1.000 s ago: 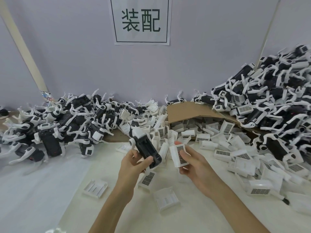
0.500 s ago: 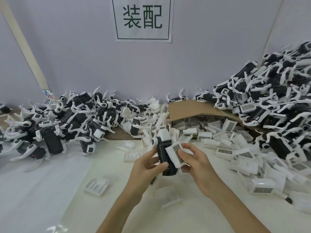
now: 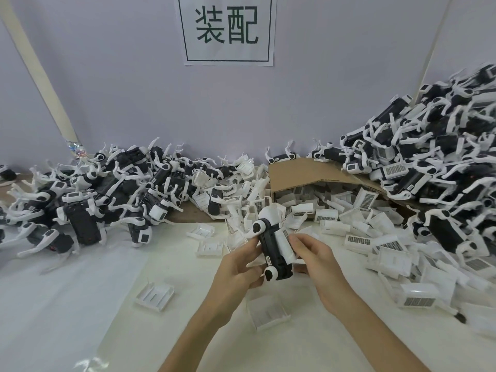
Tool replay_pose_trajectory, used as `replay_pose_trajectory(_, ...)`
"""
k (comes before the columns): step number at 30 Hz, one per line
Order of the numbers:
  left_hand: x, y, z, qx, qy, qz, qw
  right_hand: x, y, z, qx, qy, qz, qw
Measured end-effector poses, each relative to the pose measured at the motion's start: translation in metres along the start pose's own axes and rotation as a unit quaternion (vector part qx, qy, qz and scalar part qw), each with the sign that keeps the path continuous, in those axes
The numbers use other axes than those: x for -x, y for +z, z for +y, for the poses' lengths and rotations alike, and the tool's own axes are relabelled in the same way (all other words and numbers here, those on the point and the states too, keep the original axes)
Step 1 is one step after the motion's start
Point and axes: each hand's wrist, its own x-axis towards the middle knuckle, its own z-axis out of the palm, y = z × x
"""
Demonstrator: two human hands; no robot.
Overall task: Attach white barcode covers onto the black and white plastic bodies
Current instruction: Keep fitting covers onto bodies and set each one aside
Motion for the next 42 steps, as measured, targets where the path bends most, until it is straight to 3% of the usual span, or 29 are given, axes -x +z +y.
replay_pose_trajectory(9,0.000,0.000,0.002,0.018,-0.005,0.006,1.000,-0.003,-0.003,0.000,0.012,-0.019,0.065,0.998)
replay_pose_trajectory(18,0.003,0.003,0.003,-0.018,-0.021,-0.049,0.998,0.002,0.004,0.010,0.076,-0.096,0.106,0.987)
replay_pose_trajectory(31,0.004,0.002,0.006,-0.025,0.012,0.009,1.000,0.002,0.008,0.009,0.097,-0.104,0.055,0.988)
replay_pose_trajectory(42,0.001,-0.005,0.001,-0.022,0.004,0.048,0.999,0.007,0.014,0.009,0.086,-0.083,-0.060,0.991)
